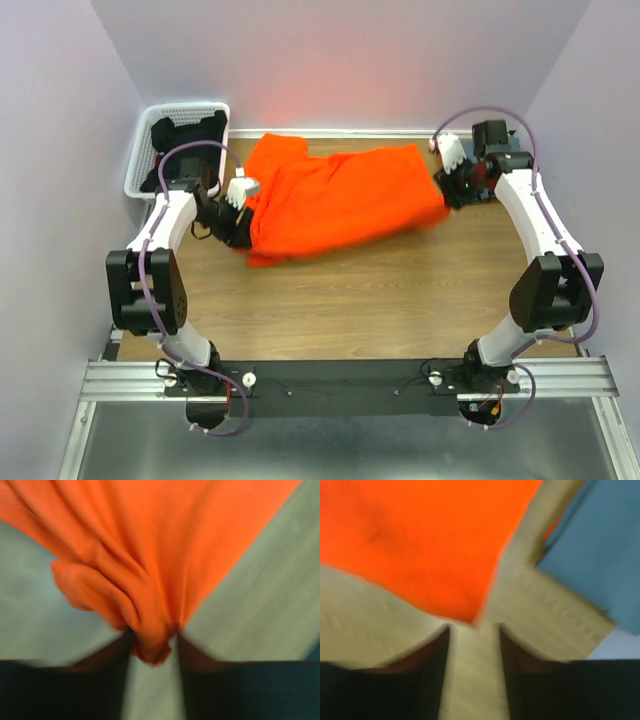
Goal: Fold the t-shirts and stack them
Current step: Flatten the tshirt out
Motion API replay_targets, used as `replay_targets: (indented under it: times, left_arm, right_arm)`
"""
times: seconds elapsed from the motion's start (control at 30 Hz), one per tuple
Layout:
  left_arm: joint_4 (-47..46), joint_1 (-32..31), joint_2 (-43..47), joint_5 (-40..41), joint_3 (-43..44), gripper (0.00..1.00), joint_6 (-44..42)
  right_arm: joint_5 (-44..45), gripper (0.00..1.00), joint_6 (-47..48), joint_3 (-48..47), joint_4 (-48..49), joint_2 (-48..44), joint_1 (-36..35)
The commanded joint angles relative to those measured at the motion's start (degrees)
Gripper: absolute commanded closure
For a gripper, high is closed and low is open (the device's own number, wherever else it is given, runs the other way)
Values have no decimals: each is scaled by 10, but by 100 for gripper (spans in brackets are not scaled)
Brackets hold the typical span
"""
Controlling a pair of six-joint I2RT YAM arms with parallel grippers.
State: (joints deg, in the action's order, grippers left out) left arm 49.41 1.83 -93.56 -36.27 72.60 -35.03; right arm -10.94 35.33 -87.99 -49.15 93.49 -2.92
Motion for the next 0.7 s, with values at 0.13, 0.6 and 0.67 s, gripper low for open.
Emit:
replay_targets:
  times: [0.13,0.6,0.67]
  left_arm:
    - [24,21,106,19,14,9,-27]
    - [-38,-54,97,145,-138,30,-70]
    - [-62,-70,82,157,-141,34,-55]
  right_arm:
    - [-26,0,8,19,-104,-11,11]
    - [-57,41,-53,141,-68,19,-26]
    - [-52,43,-71,139,-32,40,-39]
